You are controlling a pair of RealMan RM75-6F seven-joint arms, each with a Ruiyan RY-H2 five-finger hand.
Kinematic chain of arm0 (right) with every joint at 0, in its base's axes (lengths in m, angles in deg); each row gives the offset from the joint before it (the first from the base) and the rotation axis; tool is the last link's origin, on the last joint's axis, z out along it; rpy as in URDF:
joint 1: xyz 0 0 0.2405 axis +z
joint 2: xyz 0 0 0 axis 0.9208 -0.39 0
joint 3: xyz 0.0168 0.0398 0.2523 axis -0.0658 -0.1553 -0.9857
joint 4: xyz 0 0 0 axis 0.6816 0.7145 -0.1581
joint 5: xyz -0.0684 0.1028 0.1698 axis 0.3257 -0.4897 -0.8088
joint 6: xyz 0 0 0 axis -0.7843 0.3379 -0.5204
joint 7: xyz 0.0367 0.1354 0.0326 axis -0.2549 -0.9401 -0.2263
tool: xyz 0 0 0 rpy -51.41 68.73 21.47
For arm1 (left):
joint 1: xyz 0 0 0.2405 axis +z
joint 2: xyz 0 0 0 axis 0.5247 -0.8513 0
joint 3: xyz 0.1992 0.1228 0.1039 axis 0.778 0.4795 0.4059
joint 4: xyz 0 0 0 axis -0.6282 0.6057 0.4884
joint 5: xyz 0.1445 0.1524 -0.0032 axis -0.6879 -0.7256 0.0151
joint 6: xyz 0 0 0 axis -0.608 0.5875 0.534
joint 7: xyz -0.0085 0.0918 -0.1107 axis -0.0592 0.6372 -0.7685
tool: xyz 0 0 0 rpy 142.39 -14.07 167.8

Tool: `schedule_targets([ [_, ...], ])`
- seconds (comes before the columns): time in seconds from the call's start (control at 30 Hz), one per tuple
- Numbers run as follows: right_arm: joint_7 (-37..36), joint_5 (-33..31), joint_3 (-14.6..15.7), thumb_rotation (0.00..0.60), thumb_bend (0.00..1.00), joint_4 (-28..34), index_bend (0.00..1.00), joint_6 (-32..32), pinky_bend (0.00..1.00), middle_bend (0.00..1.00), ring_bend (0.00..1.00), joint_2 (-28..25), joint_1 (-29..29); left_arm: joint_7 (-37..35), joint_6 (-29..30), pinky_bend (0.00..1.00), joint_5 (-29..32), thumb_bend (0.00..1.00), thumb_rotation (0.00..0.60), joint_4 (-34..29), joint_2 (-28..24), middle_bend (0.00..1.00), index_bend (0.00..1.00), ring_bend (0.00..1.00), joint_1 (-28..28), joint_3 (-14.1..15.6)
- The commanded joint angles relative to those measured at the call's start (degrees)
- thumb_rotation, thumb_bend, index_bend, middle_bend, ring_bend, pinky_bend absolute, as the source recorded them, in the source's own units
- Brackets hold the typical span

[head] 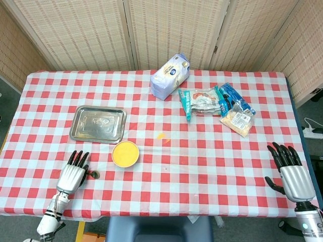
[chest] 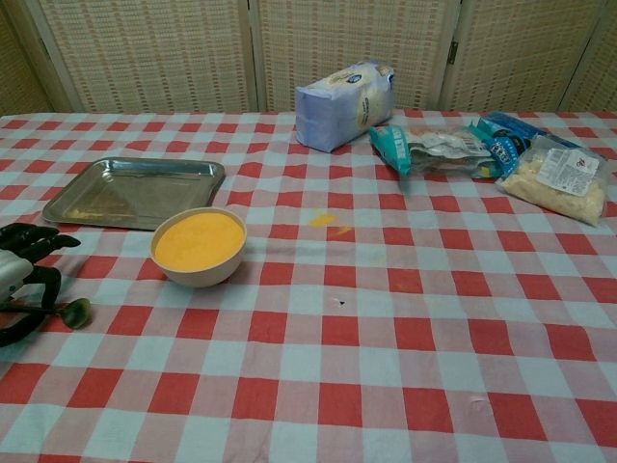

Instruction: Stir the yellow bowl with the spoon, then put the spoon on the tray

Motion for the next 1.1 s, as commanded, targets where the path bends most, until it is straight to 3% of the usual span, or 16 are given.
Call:
schedule_targets([
  [0.03, 0.0, 0.0, 0.0, 0.600, 0.17, 0.0, 0.00, 0.0, 0.00, 0.00, 0.00, -0.1, 0.0, -0.3, 1.0, 0.06, -0.4, 0.42, 0.600, -0.2, -0.1, 0.09, 0.58, 0.00, 0.3, -0.1],
  [0.4, -0.1, 0.5, 0.3, 0.600, 0.17, 0.3, 0.00, 0.1, 0.00, 0.00, 0.00, -0.3, -0.1, -1.6, 4.9, 0.06, -1.4, 0.42, 0.600, -5.4, -3.6, 0.09, 0.58, 0.00, 1.4, -0.7],
  [0.67, -0.2, 0.8, 0.5, 0.600, 0.17, 0.6, 0.00, 0.1, 0.00, 0.00, 0.00, -0.5, -0.1, -3.0, 6.0, 0.06, -0.8, 0.43, 0.600, -14.5, -9.2, 0.09, 0.58, 0.00, 1.3, -2.5],
  [0.87, -0.9, 1.0, 0.6, 0.600, 0.17, 0.7, 0.00, 0.1, 0.00, 0.00, 0.00, -0.9, -0.2, 3.4, 4.8, 0.06, -0.4, 0.43, 0.600, -24.1, -13.5, 0.09, 0.58, 0.00, -1.0, -5.2],
  [1.1, -2.2, 0.5, 0.4, 0.600, 0.17, 0.6, 0.00, -0.1, 0.00, 0.00, 0.00, -1.5, -0.1, 13.0, 0.9, 0.06, 2.1, 0.43, 0.600, -32.0, -13.8, 0.09, 0.58, 0.00, -5.2, -8.7],
])
